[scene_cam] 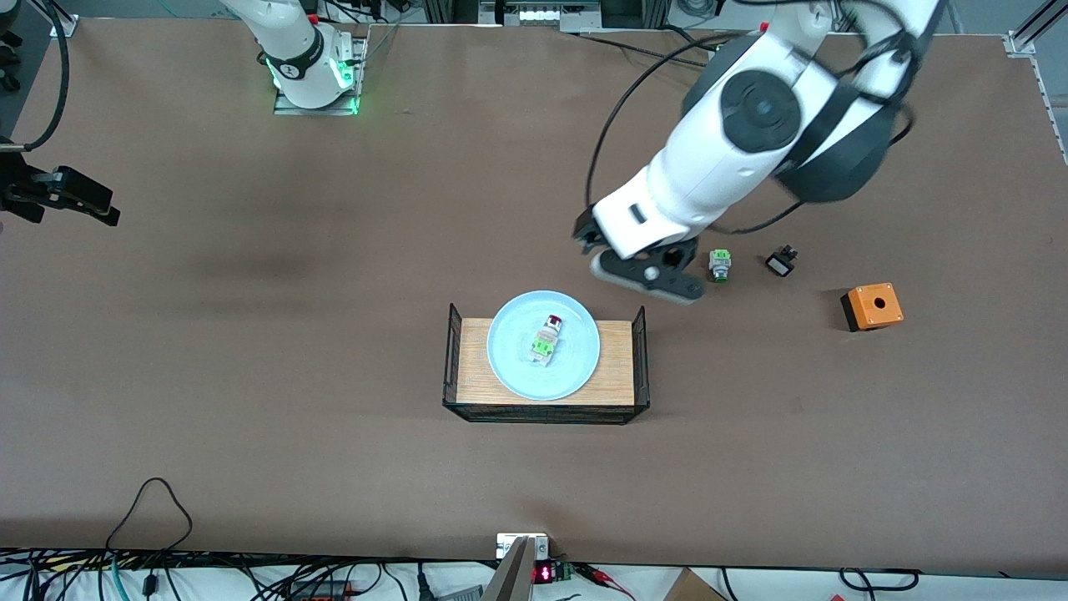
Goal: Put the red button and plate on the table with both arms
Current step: 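Reach the left gripper over the plate toward the green button, then grasp the green-red button with the left gripper and lift it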
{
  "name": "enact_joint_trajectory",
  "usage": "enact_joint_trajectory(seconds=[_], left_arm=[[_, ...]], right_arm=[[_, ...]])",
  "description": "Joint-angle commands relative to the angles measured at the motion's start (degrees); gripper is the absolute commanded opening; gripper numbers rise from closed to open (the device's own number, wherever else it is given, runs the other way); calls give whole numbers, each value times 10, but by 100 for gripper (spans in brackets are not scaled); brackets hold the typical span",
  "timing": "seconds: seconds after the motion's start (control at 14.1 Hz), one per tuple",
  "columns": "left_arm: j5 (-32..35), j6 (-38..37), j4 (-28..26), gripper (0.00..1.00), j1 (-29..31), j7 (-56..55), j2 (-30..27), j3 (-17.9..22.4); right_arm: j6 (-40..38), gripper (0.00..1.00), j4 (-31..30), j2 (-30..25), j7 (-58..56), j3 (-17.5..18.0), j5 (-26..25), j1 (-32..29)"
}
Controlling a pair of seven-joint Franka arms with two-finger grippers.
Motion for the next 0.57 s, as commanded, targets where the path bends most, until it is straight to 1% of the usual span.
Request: enact_joint_trajectory(seconds=[0.0, 0.28, 0.36, 0.43, 0.5], left_arm=[[5, 66, 32, 100, -26, -6, 53, 3], [90, 150, 25, 100, -46, -2, 84, 4], [113, 198, 22, 100, -49, 1, 102, 4], [130, 233, 19, 100, -59, 0, 107, 4], [143, 249, 17, 100, -69, 0, 111, 10]], right_arm=[[-6, 100, -6, -11, -10, 0, 10, -1], [-6, 100, -7, -11, -10, 0, 10, -2], [-6, 100, -7, -11, -10, 0, 10, -1], [-6, 100, -6, -11, -10, 0, 10, -1], [-6, 100, -6, -11, -10, 0, 10, -1]])
